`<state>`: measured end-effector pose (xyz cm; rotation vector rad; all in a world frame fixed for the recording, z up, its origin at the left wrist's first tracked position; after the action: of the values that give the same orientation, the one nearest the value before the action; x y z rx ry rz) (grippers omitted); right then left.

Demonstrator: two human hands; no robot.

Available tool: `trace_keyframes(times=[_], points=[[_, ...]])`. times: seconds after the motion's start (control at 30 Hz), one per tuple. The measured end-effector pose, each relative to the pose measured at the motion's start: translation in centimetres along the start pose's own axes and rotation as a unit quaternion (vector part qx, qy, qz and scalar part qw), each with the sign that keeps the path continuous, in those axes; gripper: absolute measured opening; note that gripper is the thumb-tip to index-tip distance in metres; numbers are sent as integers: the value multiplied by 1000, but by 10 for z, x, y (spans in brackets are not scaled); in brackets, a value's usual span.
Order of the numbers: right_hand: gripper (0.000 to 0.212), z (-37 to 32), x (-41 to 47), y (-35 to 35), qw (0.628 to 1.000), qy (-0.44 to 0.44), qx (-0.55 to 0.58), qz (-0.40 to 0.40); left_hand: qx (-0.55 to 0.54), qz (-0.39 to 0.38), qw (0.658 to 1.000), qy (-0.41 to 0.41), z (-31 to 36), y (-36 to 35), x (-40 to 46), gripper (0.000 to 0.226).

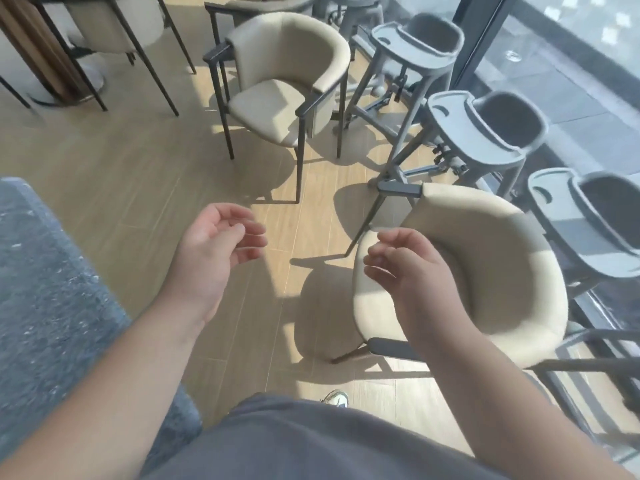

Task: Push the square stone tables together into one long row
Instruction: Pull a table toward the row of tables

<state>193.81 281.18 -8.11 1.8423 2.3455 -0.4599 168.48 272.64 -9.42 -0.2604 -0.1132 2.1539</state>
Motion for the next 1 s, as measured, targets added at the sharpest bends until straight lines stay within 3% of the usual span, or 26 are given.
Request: trace_keyframes(times=[0.23, 0.47, 0.7, 1.0], points=[[26, -35, 101, -24, 998, -2, -22, -54, -27, 44, 999, -1, 9, -10, 68, 19], [24, -46, 220, -116, 996, -20, -35, -83, -51, 83, 995, -11, 30, 32, 193, 20], [28, -36, 361, -304, 991, -66, -30, -115, -28, 142, 989, 4, 67, 155, 357, 19], [25, -59, 471, -566, 966, -48, -49, -249, -24, 259, 965, -33, 151, 330, 478, 22]])
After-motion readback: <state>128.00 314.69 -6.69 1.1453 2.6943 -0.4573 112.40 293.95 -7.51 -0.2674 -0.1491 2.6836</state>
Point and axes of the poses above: each hand's wrist, its own x-axis towards the middle knuckle, its own y-axis out of the back of the hand, z = x × y, the point moved 7 cm from there along x, towards the middle knuckle, and after that the axes turned 1 degree about z, right-handed, at the moved point
